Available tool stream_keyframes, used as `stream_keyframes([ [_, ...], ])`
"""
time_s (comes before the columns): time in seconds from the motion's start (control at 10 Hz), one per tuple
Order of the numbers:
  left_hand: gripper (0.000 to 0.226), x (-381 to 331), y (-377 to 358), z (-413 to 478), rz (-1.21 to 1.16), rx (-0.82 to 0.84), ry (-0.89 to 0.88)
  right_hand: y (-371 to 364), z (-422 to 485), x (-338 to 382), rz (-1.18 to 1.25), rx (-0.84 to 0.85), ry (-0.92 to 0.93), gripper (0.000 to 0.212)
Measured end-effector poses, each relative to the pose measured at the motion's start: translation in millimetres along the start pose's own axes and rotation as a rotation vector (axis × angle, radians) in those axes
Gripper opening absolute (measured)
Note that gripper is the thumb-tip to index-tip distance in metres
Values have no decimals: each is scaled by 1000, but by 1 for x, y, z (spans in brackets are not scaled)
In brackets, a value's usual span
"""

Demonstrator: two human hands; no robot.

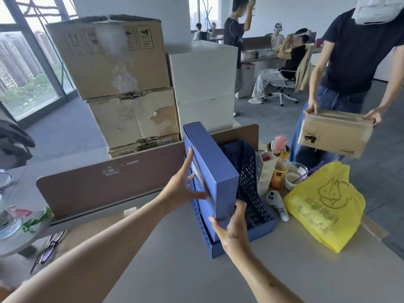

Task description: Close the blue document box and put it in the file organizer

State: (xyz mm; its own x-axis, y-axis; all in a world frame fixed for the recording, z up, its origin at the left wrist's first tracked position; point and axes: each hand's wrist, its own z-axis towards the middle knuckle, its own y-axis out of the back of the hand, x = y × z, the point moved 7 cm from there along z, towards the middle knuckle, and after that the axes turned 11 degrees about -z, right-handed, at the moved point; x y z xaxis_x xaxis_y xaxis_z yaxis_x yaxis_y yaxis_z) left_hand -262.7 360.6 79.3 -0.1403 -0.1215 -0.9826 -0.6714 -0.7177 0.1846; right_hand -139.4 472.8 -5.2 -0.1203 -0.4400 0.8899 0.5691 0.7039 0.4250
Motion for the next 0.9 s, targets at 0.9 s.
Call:
stream_keyframes([
  [0.9, 72, 45, -1, -55, 173, -255, 162, 44, -11, -2, -271, 141, 116, 50],
])
